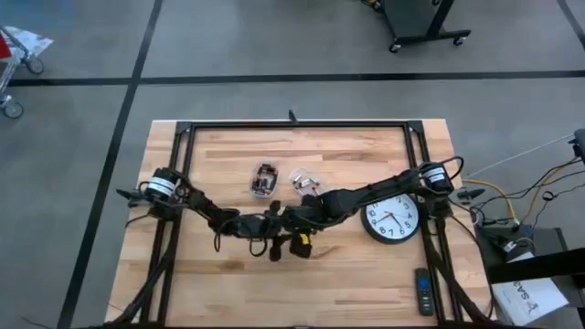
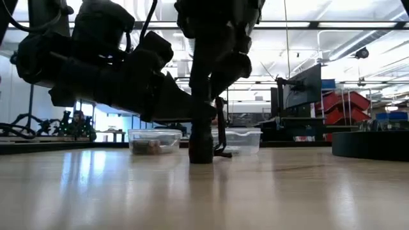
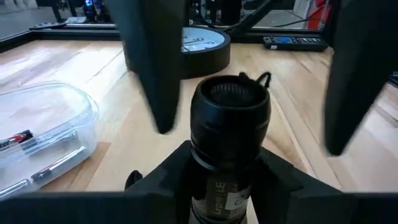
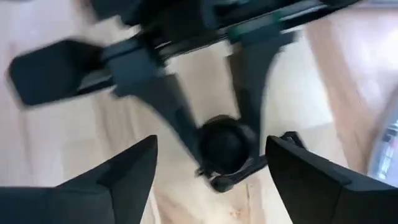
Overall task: Insert battery
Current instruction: Open the black flashlight cover
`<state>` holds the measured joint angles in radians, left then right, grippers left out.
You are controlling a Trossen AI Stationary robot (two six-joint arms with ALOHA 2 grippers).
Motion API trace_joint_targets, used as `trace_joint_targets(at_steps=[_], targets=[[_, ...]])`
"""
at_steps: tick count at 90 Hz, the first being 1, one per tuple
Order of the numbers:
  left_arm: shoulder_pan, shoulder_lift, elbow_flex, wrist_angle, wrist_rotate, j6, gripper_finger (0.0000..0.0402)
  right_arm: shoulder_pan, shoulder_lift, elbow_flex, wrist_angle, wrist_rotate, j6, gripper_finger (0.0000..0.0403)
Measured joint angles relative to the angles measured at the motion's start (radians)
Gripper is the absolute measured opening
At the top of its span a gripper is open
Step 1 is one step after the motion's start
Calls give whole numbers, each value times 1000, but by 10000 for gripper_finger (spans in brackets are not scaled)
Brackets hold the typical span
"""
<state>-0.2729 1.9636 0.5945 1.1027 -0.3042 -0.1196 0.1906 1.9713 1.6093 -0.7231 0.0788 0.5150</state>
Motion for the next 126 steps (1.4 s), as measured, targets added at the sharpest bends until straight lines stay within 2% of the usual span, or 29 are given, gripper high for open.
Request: trace_joint_targets(at_steps=[16, 29, 39, 51, 77, 101, 108, 117, 126], targets=[[0, 0, 0, 0, 0, 3, 99, -1, 10, 0, 3, 53, 77, 257], [0, 0, 0, 0, 0, 3, 101, -1, 19, 0, 6, 53, 121, 219], [0, 0, 0, -1, -1, 2, 101, -1, 19, 0, 10, 51, 115, 173], [1, 0, 0, -3, -4, -2, 98, -1, 19, 1, 11, 50, 60, 93], [1, 0, 0, -3, -5, 3, 99, -4, 18, 1, 12, 3, -198, 93], [-2, 0, 0, -5, 1, 17, 101, -7, 18, 1, 17, -92, -824, 93], [-2, 0, 0, -6, 6, 13, 99, -7, 18, 1, 17, -97, -951, 93], [-1, 0, 0, -6, 12, -2, 96, -5, 18, 1, 29, -95, -1002, 96], [-1, 0, 0, -6, 12, -4, 99, -5, 18, 1, 33, -104, -884, 149]])
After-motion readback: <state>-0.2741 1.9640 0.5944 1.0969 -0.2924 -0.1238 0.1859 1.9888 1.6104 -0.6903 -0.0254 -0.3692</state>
